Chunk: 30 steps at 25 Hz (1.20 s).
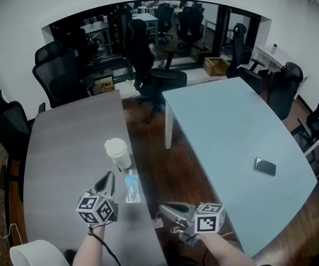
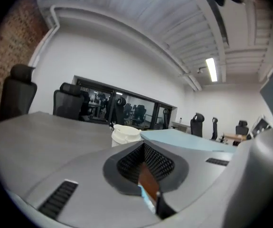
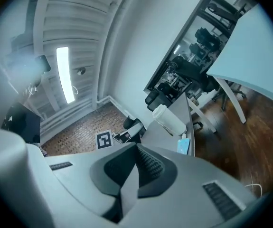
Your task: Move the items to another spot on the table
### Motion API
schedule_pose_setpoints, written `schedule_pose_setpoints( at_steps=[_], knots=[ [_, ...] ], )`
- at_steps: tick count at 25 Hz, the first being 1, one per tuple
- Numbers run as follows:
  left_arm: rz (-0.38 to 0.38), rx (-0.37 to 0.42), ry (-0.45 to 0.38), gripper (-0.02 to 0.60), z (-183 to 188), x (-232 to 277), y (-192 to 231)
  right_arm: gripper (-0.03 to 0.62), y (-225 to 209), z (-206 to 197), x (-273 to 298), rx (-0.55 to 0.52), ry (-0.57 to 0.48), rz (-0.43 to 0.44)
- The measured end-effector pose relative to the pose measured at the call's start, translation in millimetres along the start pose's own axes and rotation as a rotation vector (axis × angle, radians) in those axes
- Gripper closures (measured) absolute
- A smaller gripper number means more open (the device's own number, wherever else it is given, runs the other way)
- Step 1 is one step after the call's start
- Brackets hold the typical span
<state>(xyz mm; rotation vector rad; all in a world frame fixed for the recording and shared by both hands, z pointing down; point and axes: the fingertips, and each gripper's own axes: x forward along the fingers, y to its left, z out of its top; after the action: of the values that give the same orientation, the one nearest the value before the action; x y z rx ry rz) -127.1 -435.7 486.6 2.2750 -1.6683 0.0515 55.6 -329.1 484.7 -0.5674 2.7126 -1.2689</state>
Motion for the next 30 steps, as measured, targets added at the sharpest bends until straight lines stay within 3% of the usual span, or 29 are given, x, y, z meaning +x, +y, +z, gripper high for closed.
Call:
schedule_pose_setpoints(
  at_steps=[2, 4, 8, 9, 13, 15, 22, 30],
  knots=[
    [-0.030, -0.088, -0.013, 0.581, 7, -7, -8, 0.585, 7, 5, -5, 0.005, -0.018, 0.033],
    [-0.074, -0.116, -0.019, 0.581, 14, -12, -21, 0.585, 8, 9, -9, 0.006, -0.036, 0.029],
    [-0.303, -0.329, -0.019, 0.581, 28, -18, -62, 0.585, 15, 21, -12, -0.083, -0.050, 0.000],
    [-0.325, -0.339, -0.015, 0.581, 30, -20, -70, 0.585, 20, 26, -14, -0.089, -0.065, 0.014],
    [-0.261, -0.222, 0.076, 0.581, 22, -26, -85, 0.585, 36, 44, -20, -0.096, -0.093, 0.061],
    [-0.222, -0.196, 0.083, 0.581, 21, -28, -86, 0.585, 43, 49, -22, -0.111, -0.090, 0.075],
    [-0.165, -0.209, 0.031, 0.581, 37, -40, -91, 0.585, 61, 66, -38, -0.082, -0.122, 0.156],
    [-0.068, -0.222, 0.030, 0.581, 44, -42, -85, 0.585, 63, 61, -55, -0.109, -0.088, 0.169]
  ],
)
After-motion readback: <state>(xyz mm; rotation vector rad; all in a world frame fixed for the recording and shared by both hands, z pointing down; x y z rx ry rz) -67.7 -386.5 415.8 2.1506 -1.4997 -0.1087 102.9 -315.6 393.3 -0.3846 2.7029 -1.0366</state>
